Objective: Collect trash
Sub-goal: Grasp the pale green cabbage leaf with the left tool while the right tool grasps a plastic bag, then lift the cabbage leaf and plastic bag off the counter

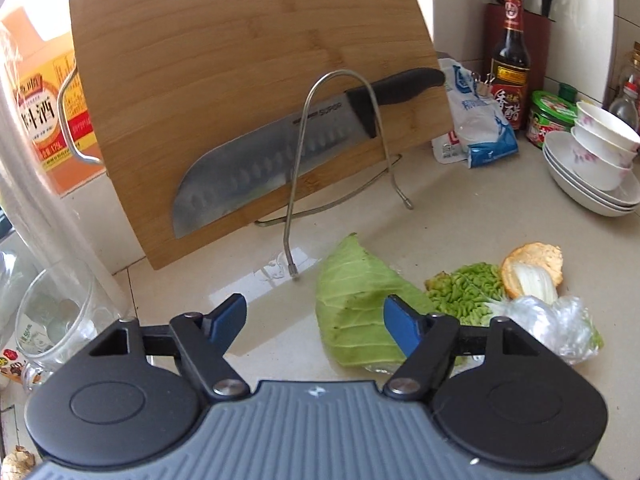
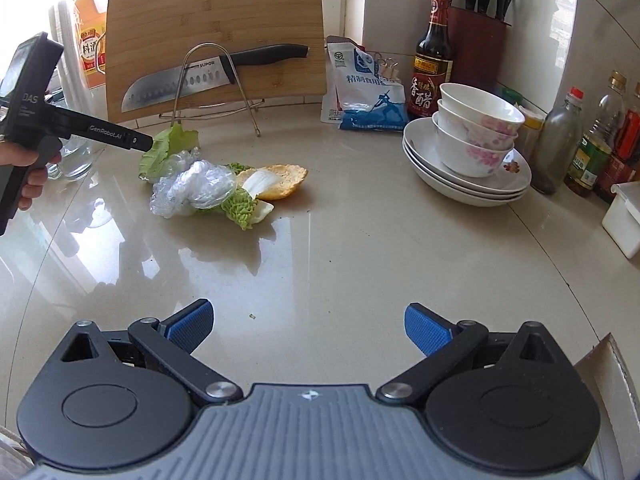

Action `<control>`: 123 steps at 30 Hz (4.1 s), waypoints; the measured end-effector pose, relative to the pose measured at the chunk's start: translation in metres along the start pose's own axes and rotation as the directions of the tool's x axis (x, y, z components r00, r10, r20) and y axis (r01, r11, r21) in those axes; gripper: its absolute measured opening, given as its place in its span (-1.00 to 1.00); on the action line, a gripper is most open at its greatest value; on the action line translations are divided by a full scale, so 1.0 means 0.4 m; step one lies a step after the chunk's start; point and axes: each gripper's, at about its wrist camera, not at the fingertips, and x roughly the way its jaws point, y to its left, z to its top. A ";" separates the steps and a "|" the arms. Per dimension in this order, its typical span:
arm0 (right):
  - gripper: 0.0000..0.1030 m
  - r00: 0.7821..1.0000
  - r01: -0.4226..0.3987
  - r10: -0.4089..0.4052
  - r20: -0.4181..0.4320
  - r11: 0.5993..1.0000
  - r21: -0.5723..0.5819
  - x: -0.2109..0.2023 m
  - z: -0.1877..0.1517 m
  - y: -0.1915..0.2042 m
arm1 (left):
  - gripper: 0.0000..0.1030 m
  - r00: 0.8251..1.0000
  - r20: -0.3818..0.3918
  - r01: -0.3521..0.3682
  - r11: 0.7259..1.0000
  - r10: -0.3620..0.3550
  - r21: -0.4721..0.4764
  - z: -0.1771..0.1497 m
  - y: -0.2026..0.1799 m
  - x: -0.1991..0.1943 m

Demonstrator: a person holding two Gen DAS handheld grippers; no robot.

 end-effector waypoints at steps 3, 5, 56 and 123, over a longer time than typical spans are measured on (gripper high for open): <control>1.00 1.000 -0.006 0.006 -0.004 1.000 -0.012 0.012 0.012 0.007 | 0.41 1.000 -0.013 0.022 1.000 -0.022 -0.023 0.002 0.008 0.035; 1.00 1.000 -0.010 0.010 -0.009 1.000 -0.016 0.022 0.020 0.011 | 0.31 0.999 -0.018 0.047 0.998 -0.048 -0.039 0.003 0.011 0.052; 0.78 0.972 -0.194 0.232 0.019 0.852 -0.485 0.277 0.199 0.260 | -0.76 0.993 -0.007 0.113 0.989 -0.114 -0.096 -0.099 0.041 -0.147; 0.13 0.985 -0.149 0.163 0.051 0.968 -0.203 -0.166 -0.126 0.066 | -0.76 0.937 -0.098 0.350 0.898 -0.336 0.267 -0.192 -0.327 -0.409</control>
